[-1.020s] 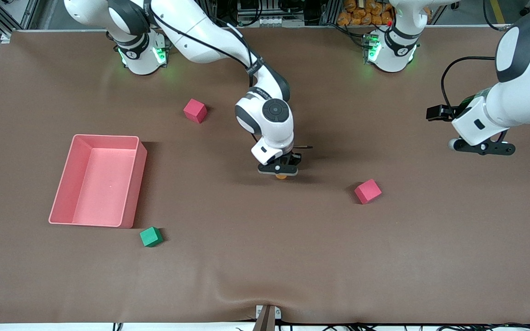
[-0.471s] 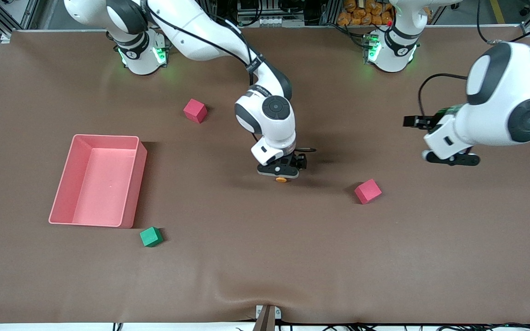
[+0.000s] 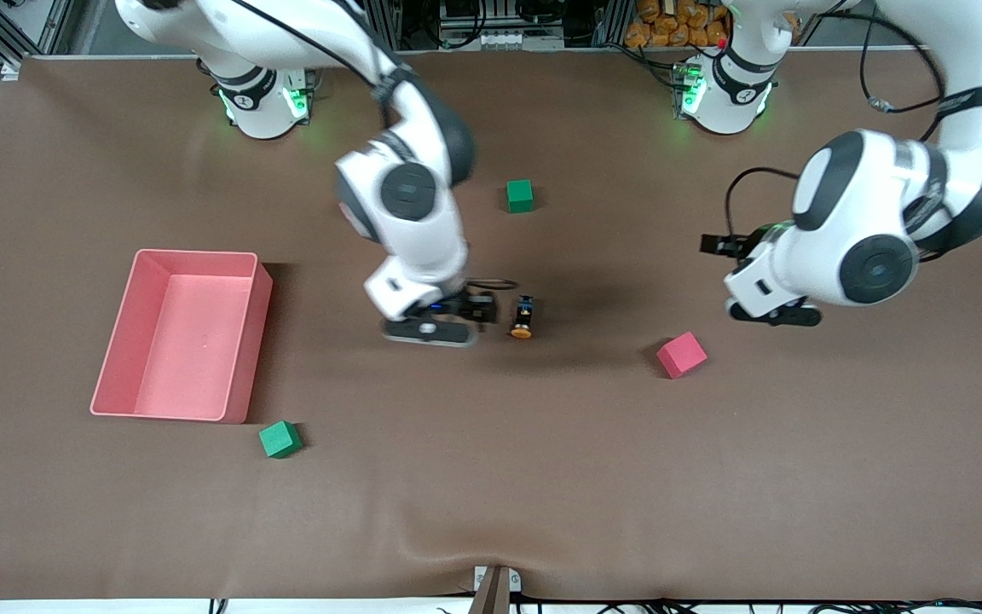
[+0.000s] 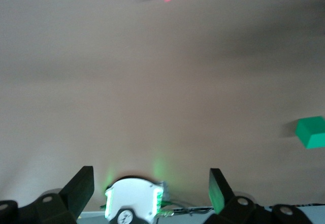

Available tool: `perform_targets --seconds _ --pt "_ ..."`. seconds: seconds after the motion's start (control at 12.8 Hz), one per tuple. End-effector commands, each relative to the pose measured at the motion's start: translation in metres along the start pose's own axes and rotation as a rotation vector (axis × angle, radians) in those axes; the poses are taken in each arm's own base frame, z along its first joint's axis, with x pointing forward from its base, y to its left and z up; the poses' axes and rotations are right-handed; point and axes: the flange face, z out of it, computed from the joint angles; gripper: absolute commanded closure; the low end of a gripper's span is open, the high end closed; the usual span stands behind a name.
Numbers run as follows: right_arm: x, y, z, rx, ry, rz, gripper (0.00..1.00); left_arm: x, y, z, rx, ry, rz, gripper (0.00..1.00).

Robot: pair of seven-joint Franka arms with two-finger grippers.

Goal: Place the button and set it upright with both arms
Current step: 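Open and withdraw the right gripper while the left gripper reaches the button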

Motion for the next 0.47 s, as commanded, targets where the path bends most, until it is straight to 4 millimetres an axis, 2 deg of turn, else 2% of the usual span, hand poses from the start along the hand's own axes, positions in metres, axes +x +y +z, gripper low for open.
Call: perform_targets --seconds 0.0,0.31,0.39 --pt "-0.010 0.083 -0.045 -0.032 -0.079 -0.077 0.00 0.009 0.061 0.013 -0.036 0.021 -0.036 0.00" --pt "0.014 0.189 -0.112 -0.071 -0.194 -0.139 0.00 0.027 0.169 0.053 -0.033 0.065 -0.033 0.00" --pt "0.020 0.217 -0.128 -0.069 -0.199 -0.117 0.00 0.023 0.208 0.069 -0.017 0.072 0.017 0.03"
